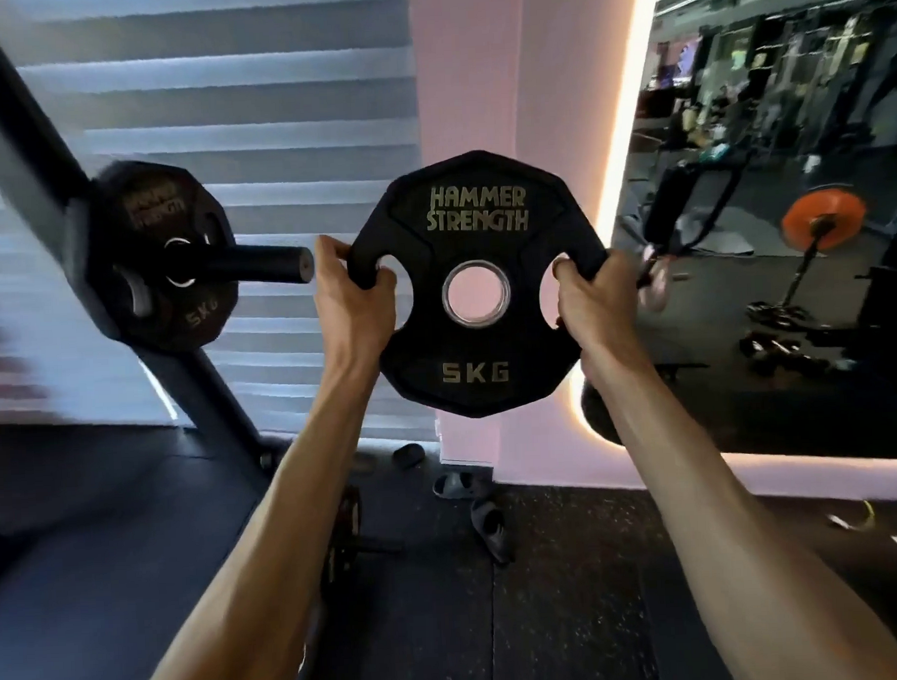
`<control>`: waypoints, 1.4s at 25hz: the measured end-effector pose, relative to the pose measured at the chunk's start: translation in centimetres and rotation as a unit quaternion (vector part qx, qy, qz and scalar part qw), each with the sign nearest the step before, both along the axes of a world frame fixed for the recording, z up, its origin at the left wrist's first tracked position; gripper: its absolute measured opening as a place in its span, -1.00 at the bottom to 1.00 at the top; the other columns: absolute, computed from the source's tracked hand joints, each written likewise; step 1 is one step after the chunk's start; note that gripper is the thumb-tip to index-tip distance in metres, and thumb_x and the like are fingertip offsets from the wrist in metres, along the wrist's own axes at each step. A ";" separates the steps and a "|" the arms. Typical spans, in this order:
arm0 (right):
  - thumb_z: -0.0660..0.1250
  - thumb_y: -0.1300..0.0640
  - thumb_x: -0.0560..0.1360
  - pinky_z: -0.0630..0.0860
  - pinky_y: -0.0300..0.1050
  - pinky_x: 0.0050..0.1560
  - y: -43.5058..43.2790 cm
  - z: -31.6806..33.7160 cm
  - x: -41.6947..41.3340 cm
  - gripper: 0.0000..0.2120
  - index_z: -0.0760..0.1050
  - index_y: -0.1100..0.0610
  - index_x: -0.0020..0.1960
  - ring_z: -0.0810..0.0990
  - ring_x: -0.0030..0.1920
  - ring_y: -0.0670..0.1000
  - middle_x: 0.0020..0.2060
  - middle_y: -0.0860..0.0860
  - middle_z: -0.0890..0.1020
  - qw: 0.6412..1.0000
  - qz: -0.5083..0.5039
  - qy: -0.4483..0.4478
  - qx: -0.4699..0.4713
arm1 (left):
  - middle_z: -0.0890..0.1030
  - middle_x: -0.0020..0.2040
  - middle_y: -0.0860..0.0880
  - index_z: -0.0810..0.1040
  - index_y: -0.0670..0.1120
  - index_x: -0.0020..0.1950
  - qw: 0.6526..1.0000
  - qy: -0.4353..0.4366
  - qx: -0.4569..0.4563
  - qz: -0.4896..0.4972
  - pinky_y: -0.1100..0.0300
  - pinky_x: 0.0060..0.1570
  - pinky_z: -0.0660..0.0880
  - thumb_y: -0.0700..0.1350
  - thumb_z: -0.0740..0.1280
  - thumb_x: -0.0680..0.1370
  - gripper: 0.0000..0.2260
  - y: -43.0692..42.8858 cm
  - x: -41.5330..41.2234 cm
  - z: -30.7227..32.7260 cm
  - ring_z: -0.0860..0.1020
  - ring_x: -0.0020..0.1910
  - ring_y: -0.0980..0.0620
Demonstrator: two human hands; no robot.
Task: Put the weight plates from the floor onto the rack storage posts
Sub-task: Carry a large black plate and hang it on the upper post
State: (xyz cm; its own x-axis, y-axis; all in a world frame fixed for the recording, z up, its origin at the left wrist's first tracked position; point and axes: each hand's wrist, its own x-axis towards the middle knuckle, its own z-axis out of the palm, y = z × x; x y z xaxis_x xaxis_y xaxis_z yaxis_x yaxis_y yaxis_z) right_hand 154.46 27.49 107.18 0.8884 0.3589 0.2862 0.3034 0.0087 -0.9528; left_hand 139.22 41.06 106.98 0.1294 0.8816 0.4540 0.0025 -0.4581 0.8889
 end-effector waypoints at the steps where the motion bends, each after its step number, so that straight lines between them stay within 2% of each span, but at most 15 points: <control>1: 0.33 0.05 0.54 0.56 -0.26 -0.05 1.6 0.2 1.2 -0.69 0.41 0.17 0.21 0.62 0.02 0.01 0.03 0.04 0.61 1.000 0.023 -0.003 -0.002 | 0.47 -0.23 0.00 0.30 -0.11 -0.02 1.000 -0.004 0.004 0.024 -0.23 -0.24 0.58 -0.24 0.35 0.47 -0.77 0.9 0.6 0.0 0.49 -0.31 -0.03; 3: 0.34 0.06 0.54 0.59 -0.08 0.06 4.7 0.4 2.5 -0.65 0.40 0.17 0.26 0.60 0.06 0.08 0.10 0.08 0.60 0.998 0.063 -0.010 -0.004 | 0.47 -0.25 0.03 0.29 -0.11 -0.02 0.998 -0.001 0.009 0.064 -0.25 -0.21 0.57 -0.24 0.33 0.46 -0.77 2.4 1.0 0.0 0.48 -0.29 -0.05; 6: 0.33 0.03 0.52 0.61 0.09 0.14 10.1 0.1 3.9 -0.66 0.39 0.11 0.25 0.60 0.07 0.09 0.09 0.04 0.59 0.992 0.124 -0.015 -0.024 | 0.44 -0.26 0.07 0.30 -0.12 -0.02 0.988 0.010 0.013 0.153 -0.23 -0.16 0.57 -0.24 0.34 0.46 -0.78 5.3 1.2 0.1 0.47 -0.26 -0.05; 9: 0.32 0.03 0.54 0.61 0.12 0.14 15.2 -0.5 4.2 -0.69 0.39 0.09 0.23 0.58 0.05 0.06 0.05 0.00 0.57 0.984 0.177 -0.011 -0.022 | 0.49 -0.23 0.02 0.31 -0.12 -0.01 0.973 0.023 0.020 0.228 -0.16 -0.11 0.56 -0.19 0.35 0.45 -0.76 7.8 1.0 -0.2 0.52 -0.22 -0.11; 12: 0.31 0.01 0.48 0.63 0.18 0.04 19.3 -0.9 3.9 -0.69 0.41 0.09 0.17 0.61 0.00 0.11 0.00 0.02 0.58 0.977 0.212 -0.006 -0.008 | 0.44 -0.24 0.12 0.33 -0.14 0.03 0.958 0.019 0.024 0.286 -0.04 -0.11 0.54 -0.21 0.33 0.46 -0.77 9.7 0.4 -0.4 0.46 -0.26 0.06; 16: 0.26 -0.06 0.35 0.63 0.24 -0.09 23.7 -0.9 3.8 -0.79 0.37 -0.01 -0.07 0.63 -0.09 0.21 -0.12 0.07 0.58 0.959 0.283 0.004 -0.004 | 0.42 -0.23 0.16 0.29 -0.10 0.02 0.931 0.022 0.014 0.364 0.21 -0.20 0.37 -0.21 0.30 0.48 -0.79 10.6 0.0 0.4 0.45 -0.27 0.19; 18: 0.26 -0.05 0.34 0.62 0.19 -0.13 25.1 -0.7 3.8 -0.82 0.35 -0.02 -0.12 0.62 -0.13 0.19 -0.15 0.08 0.58 0.950 0.312 0.002 -0.005 | 0.41 -0.23 0.17 0.28 -0.09 0.01 0.917 0.030 0.003 0.397 0.27 -0.24 0.31 -0.22 0.30 0.48 -0.79 10.5 0.1 0.9 0.44 -0.28 0.24; 19: 0.25 -0.04 0.34 0.60 0.12 -0.17 25.7 -0.6 3.8 -0.80 0.37 0.01 -0.09 0.61 -0.16 0.16 -0.16 0.08 0.58 0.944 0.329 -0.001 -0.003 | 0.43 -0.23 0.15 0.29 -0.08 0.01 0.912 0.026 0.001 0.408 0.25 -0.22 0.34 -0.21 0.30 0.47 -0.79 10.5 0.2 0.9 0.45 -0.27 0.23; 21: 0.25 -0.02 0.37 0.52 0.00 -0.21 26.7 -0.4 3.8 -0.71 0.43 0.10 0.04 0.58 -0.18 0.10 -0.13 0.08 0.57 0.927 0.374 -0.001 0.005 | 0.50 -0.19 0.12 0.31 -0.03 0.02 0.900 0.009 0.000 0.436 0.07 -0.13 0.50 -0.19 0.29 0.44 -0.77 10.5 0.4 0.9 0.53 -0.19 0.11; 23: 0.28 0.05 0.46 0.54 0.00 -0.15 27.9 -0.4 4.0 -0.68 0.44 0.18 0.15 0.60 -0.10 0.11 -0.04 0.10 0.58 0.910 0.414 -0.013 0.009 | 0.53 -0.16 0.14 0.32 0.01 0.06 0.880 0.008 -0.006 0.475 -0.02 -0.04 0.57 -0.16 0.28 0.43 -0.74 10.5 0.7 0.8 0.57 -0.10 0.03; 24: 0.29 0.08 0.50 0.58 0.03 -0.09 28.5 -0.4 4.2 -0.69 0.43 0.20 0.19 0.61 -0.04 0.14 0.01 0.11 0.59 0.902 0.431 -0.020 0.010 | 0.53 -0.15 0.14 0.33 -0.01 0.09 0.869 0.003 -0.010 0.495 0.02 -0.06 0.58 -0.17 0.28 0.44 -0.74 10.3 1.0 0.6 0.57 -0.10 0.06; 26: 0.30 0.10 0.53 0.61 0.11 0.01 29.6 -0.5 4.5 -0.68 0.42 0.22 0.22 0.62 0.03 0.18 0.07 0.13 0.59 0.887 0.461 -0.027 0.005 | 0.52 -0.13 0.14 0.34 -0.07 0.14 0.852 -0.013 -0.014 0.523 0.27 -0.21 0.51 -0.19 0.28 0.48 -0.74 10.0 1.9 0.3 0.54 -0.13 0.15; 29: 0.30 0.08 0.54 0.63 0.17 0.04 30.9 -1.0 4.4 -0.68 0.41 0.21 0.23 0.62 0.06 0.18 0.10 0.14 0.58 0.863 0.504 -0.032 -0.002 | 0.55 -0.10 0.05 0.33 -0.08 0.11 0.829 -0.031 -0.029 0.557 0.43 -0.40 0.43 -0.23 0.28 0.49 -0.76 9.9 2.6 -0.4 0.55 -0.18 0.17; 33: 0.29 0.08 0.56 0.59 0.06 0.05 32.5 -1.8 3.7 -0.65 0.40 0.24 0.27 0.61 0.11 0.19 0.10 0.12 0.57 0.841 0.540 -0.038 0.003 | 0.54 -0.12 0.04 0.32 -0.12 0.12 0.798 -0.038 -0.038 0.600 0.37 -0.42 0.43 -0.24 0.30 0.49 -0.74 9.7 2.9 -0.8 0.54 -0.23 0.14; 35: 0.29 0.08 0.57 0.61 0.12 0.09 33.3 -1.9 3.1 -0.65 0.39 0.24 0.28 0.61 0.12 0.18 0.14 0.14 0.58 0.831 0.554 -0.038 0.009 | 0.51 -0.14 0.04 0.31 -0.14 0.14 0.792 -0.039 -0.035 0.608 0.38 -0.46 0.42 -0.24 0.30 0.50 -0.74 10.1 2.7 -0.8 0.52 -0.26 0.16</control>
